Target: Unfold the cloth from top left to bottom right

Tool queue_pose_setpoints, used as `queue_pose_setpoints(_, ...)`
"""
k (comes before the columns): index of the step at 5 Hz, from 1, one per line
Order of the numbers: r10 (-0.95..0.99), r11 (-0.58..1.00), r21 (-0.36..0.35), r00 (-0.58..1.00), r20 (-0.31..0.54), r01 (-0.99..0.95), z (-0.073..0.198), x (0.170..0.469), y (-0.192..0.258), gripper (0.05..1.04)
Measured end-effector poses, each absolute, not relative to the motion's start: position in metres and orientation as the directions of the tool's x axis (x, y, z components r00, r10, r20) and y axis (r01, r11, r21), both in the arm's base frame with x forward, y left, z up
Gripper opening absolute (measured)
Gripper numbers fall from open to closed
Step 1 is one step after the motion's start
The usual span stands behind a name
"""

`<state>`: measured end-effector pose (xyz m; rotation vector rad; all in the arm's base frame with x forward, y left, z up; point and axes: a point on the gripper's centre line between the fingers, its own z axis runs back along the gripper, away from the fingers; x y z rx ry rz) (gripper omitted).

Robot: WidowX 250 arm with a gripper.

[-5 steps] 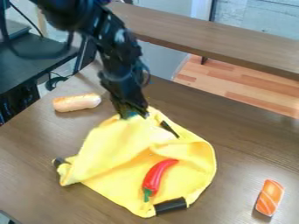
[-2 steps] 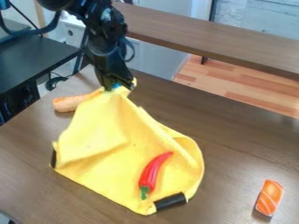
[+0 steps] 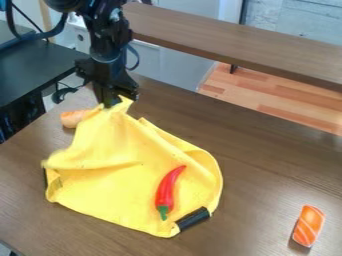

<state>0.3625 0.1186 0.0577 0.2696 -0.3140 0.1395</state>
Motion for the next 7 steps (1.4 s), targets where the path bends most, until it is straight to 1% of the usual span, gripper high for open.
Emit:
queue_pose_setpoints(1, 0.115, 0.946, 0.266, 0.958, 0.263, -0.186, 0.046, 0.361, 0.126, 0.068)
queue_pose_setpoints(2, 0.086, 0.932, 0.314, 0.951, 0.297, -0.182, 0.045, 0.367, 0.134, 0.217)
queue_pose_setpoints(3, 0.118, 0.920, 0.317, 0.934, 0.338, -0.231, 0.048, 0.367, 0.153, 0.464)
queue_pose_setpoints(4, 0.131, 0.913, 0.297, 0.890, 0.436, -0.280, 0.064, 0.363, 0.170, 0.768)
queue_pose_setpoints(5, 0.155, 0.918, 0.240, 0.841, 0.519, -0.317, 0.080, 0.351, 0.173, 0.995)
queue_pose_setpoints(6, 0.061, 0.964, 0.199, 0.873, 0.484, -0.178, 0.087, 0.341, 0.155, 1.000)
queue_pose_setpoints(7, -0.120, 0.988, 0.131, 0.921, 0.371, 0.076, 0.086, 0.323, 0.111, 1.000)
